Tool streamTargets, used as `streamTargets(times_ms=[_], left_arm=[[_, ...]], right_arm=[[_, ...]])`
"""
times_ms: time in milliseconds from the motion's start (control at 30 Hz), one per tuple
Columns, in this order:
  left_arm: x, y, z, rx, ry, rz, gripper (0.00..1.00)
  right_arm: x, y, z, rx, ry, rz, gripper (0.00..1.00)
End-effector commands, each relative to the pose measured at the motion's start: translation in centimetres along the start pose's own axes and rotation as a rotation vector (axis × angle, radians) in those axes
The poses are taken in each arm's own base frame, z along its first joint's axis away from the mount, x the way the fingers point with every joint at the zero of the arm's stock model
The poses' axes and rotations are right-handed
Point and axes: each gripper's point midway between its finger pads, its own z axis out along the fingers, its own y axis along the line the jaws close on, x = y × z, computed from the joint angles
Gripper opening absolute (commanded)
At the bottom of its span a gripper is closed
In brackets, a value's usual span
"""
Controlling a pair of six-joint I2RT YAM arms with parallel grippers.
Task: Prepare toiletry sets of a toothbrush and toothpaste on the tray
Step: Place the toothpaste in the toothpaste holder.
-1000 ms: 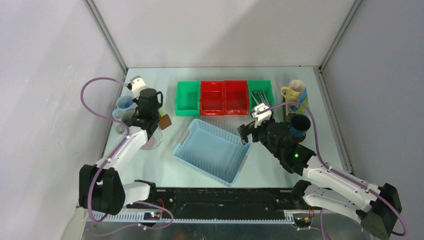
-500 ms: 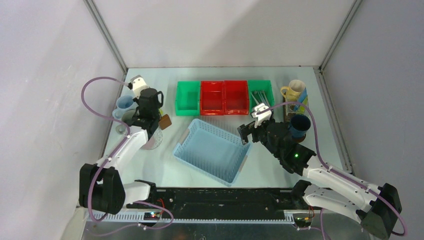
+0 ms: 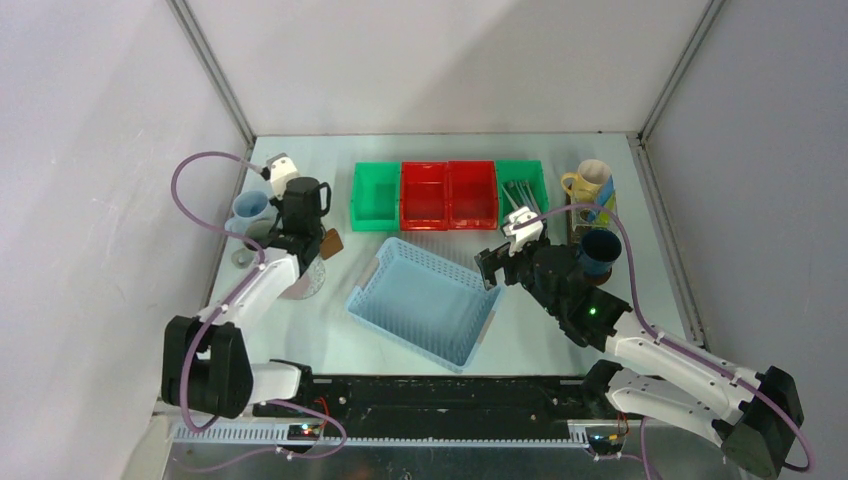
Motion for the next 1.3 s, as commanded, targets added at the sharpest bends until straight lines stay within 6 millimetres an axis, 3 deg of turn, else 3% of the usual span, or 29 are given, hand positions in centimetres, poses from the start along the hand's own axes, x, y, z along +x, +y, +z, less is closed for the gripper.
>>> streamTargets(times_ms=[0, 567, 800, 1067, 1267], left_arm=[[-1.1, -0.9, 0.3, 0.006, -0.025, -0.004, 0.0], [1.7, -1.3, 1.8, -0.026, 0.083, 0.074, 0.12], [1.9, -1.3, 1.8, -0.032, 0.103, 0.081, 0.24], [0.3, -0.7, 0.4, -0.038, 0.084, 0.059, 0.45], [-2.5, 0.3, -2.4, -0.015, 0.044, 0.029, 0.67]], right_arm=[[-0.2, -0.2, -0.1, 0.008, -0.019, 0.018, 0.99], [-0.3, -0.3, -0.2, 0.011, -0.023, 0.019, 0.99], [-0.5, -0.4, -0.4, 0.01, -0.028, 0.019, 0.99], [-1.7, -0.6, -0.9, 0.01, -0.07, 0.019, 1.0], [-3.1, -1.8, -1.3, 0.056, -0.07, 0.029, 0.99]])
